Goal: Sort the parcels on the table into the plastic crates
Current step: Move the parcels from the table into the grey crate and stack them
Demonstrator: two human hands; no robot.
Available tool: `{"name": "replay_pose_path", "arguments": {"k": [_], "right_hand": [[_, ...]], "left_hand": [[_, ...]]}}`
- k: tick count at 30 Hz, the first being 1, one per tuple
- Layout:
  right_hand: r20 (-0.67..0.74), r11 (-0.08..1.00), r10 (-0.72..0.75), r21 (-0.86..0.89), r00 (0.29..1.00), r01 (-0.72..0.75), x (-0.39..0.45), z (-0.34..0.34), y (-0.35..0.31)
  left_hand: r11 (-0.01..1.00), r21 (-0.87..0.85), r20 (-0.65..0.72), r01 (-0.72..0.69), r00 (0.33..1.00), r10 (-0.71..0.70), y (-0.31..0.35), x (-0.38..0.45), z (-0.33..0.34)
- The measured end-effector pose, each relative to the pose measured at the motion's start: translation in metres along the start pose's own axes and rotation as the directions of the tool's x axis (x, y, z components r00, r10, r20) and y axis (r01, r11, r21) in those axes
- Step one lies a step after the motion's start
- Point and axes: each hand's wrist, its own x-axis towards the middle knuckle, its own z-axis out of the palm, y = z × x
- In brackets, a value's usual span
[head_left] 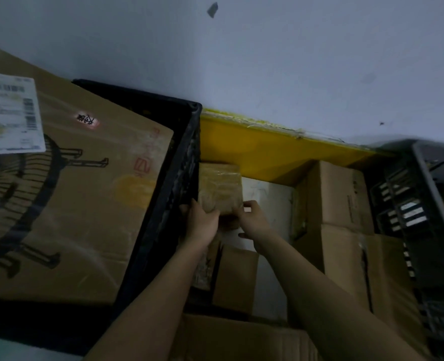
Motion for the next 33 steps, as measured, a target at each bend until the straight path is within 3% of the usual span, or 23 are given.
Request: {"name": "replay_pose_path", "arguments": {"k": [5, 11, 13, 15, 17, 19, 21, 24, 26, 30, 33], "right_hand": [[-0.18, 0.982, -0.013, 0.182, 0.984, 0.047, -0.003, -0.016, -0.005], [-0.235, 0.863, -0.04, 0.482, 0.971, 0.152, -0.018, -0.043, -0.003], [-0.25, 0.821, -0.027, 0.547, 0.968, 0.164, -0.023, -0.058, -0.006], [-0.242, 0.776, -0.011, 0.609, 0.97, 0.161, -0.028, -0.073, -0.011], [-0.218, 0.743, -0.031, 0.648, 0.976, 0.168, -0.037, -0.086, -0.016], [-0.178, 0.733, -0.082, 0.656, 0.981, 0.18, -0.046, -0.095, -0.019], [-0.133, 0.765, -0.132, 0.616, 0.982, 0.186, -0.057, -0.104, -0.021], [-0.172, 0.889, -0.225, 0.366, 0.959, 0.274, -0.075, -0.13, -0.02], [-0.222, 0.895, -0.312, 0.256, 0.924, 0.364, -0.093, -0.151, -0.021], [-0.054, 0.817, -0.449, 0.38, 0.892, 0.435, -0.137, -0.182, -0.024], [-0.096, 0.727, -0.507, 0.486, 0.856, 0.485, -0.162, -0.209, -0.015]], "left_hand": [[0.99, -0.095, 0.026, -0.103, 0.994, 0.106, 0.011, -0.014, 0.003], [0.902, -0.244, 0.005, -0.355, 0.93, 0.367, 0.032, -0.027, 0.002], [0.881, -0.281, -0.045, -0.38, 0.923, 0.383, 0.041, -0.029, -0.004], [0.897, -0.31, -0.056, -0.316, 0.948, 0.314, 0.051, -0.033, -0.009], [0.886, -0.435, 0.078, -0.16, 0.974, 0.214, 0.065, -0.044, -0.014], [0.802, -0.597, 0.268, 0.013, 0.946, 0.184, 0.079, -0.06, -0.014], [0.764, -0.645, 0.292, 0.019, 0.93, 0.223, 0.086, -0.075, -0.012], [0.729, -0.676, 0.178, -0.109, 0.936, 0.305, 0.09, -0.1, -0.006], [0.715, -0.664, 0.09, -0.22, 0.925, 0.368, 0.093, -0.125, 0.002], [0.677, -0.573, -0.112, -0.461, 0.863, 0.492, 0.104, -0.184, 0.036], [0.645, -0.447, -0.143, -0.619, 0.761, 0.632, 0.115, -0.226, 0.064]]}}
